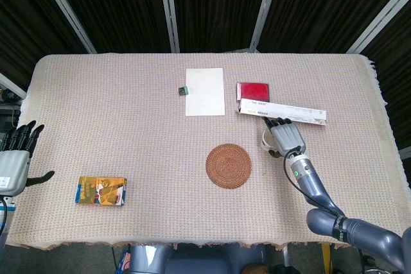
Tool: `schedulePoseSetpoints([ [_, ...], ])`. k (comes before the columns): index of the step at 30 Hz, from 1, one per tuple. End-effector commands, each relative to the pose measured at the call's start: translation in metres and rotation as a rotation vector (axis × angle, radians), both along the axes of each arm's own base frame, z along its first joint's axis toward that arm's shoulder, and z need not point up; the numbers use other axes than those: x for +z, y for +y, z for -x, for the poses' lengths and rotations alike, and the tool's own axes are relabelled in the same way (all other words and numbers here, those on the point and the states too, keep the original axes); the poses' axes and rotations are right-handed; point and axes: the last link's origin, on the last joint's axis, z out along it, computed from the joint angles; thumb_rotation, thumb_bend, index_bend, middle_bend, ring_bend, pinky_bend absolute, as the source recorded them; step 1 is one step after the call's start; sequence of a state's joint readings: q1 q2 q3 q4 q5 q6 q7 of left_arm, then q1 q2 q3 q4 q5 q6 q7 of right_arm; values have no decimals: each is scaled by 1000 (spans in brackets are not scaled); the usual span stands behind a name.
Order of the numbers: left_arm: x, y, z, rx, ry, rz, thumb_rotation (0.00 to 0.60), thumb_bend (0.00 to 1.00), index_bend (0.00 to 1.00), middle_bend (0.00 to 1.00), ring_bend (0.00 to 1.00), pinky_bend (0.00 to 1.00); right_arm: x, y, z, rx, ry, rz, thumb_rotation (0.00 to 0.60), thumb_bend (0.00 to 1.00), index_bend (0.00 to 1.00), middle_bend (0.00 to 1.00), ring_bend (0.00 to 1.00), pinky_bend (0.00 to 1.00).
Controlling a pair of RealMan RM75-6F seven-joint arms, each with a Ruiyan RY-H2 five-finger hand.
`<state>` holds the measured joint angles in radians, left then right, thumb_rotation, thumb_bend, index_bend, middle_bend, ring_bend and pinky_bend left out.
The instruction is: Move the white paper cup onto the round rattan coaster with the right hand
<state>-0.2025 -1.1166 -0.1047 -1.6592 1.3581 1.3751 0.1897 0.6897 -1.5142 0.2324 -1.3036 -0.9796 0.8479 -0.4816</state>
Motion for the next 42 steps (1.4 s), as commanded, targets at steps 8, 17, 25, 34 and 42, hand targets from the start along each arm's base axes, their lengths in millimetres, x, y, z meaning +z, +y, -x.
schedulePoseSetpoints([
  [8,-2,-1,-1,-3,6,6,600,0,0,0,0,0,1,3,3,11,7,5,600,256,276,390,309,293],
  [17,-3,-2,-2,-4,2,8,600,0,0,0,0,0,11,10,-23,105,-60,20,600,257,286,394,309,293],
  [25,-3,-2,-3,-6,1,15,600,0,0,0,0,0,0,33,-72,269,-106,-46,600,257,280,394,309,293],
  [34,2,-3,-2,-3,-13,5,600,0,0,0,0,0,-42,54,-103,399,-62,-131,600,257,281,394,309,293],
  [42,6,-3,0,-2,-27,2,600,0,0,0,0,0,-54,56,-100,400,-34,-132,600,256,282,394,309,293],
])
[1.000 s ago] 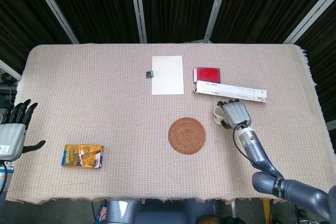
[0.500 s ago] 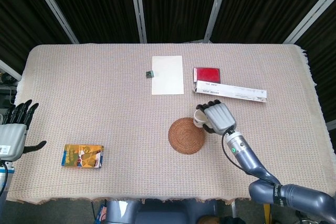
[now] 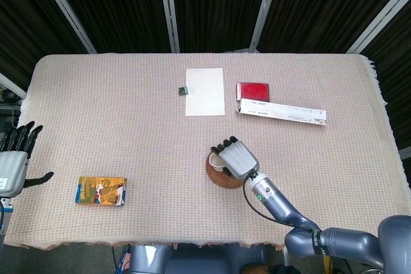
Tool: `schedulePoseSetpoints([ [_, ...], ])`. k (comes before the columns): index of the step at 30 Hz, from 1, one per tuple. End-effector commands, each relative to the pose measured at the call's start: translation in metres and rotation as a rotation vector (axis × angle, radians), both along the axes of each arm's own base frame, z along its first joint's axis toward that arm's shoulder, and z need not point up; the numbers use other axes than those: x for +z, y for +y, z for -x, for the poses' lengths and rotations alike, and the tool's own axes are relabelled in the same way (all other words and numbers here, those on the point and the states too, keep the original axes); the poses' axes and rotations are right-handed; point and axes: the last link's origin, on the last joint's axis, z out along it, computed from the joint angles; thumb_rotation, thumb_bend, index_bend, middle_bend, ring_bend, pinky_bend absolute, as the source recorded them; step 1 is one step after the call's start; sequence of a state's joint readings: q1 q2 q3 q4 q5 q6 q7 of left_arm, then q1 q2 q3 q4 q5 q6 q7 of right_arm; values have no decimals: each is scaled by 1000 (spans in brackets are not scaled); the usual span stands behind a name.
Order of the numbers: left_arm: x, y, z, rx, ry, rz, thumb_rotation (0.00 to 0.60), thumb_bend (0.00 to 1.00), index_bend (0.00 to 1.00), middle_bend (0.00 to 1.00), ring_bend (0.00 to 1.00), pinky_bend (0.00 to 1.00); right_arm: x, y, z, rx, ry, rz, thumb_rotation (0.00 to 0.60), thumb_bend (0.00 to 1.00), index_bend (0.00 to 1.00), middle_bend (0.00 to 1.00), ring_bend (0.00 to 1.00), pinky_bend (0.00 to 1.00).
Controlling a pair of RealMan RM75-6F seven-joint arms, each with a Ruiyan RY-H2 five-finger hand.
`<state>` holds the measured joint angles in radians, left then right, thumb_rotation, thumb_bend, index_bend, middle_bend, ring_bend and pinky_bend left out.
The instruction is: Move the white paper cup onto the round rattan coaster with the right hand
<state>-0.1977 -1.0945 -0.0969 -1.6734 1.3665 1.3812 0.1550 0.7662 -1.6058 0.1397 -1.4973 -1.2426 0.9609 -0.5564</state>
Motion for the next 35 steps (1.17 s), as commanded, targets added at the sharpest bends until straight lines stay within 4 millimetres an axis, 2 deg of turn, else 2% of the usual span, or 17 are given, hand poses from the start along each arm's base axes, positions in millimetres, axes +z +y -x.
schedulePoseSetpoints([
  [1,2,0,1,0,-4,-1,600,0,0,0,0,0,0,0,4,-4,9,7,600,257,282,394,309,293],
  [8,2,-1,0,-4,-8,4,600,0,0,0,0,0,1,4,13,-19,14,-1,600,250,261,378,271,293],
  [9,1,-2,-1,-4,-8,4,600,0,0,0,0,0,1,5,14,-20,15,-1,600,227,231,353,247,293],
  [11,1,-2,-1,-5,-8,4,600,0,0,0,0,0,3,6,16,-22,17,-7,600,81,79,181,114,267],
  [13,1,-2,-1,-6,-8,3,600,0,0,0,0,0,6,10,19,-31,30,-23,600,2,3,39,20,191],
  [14,1,-2,-1,-6,-8,3,600,0,0,0,0,0,8,12,20,-34,35,-31,600,0,0,4,0,130],
  [17,2,-3,-2,-7,-11,4,600,0,0,0,0,0,17,19,19,-29,37,-32,600,0,0,0,0,19],
  [24,4,-7,-3,-21,-21,4,600,0,0,0,0,0,73,46,31,-32,-33,67,600,0,0,0,0,0],
  [28,3,-11,-4,-43,-20,5,600,0,0,0,0,0,114,67,63,-58,-59,186,600,0,0,0,0,0],
  [35,-2,-18,-4,-66,-19,16,600,0,0,0,0,0,156,98,125,-179,-97,326,600,0,0,0,0,0],
])
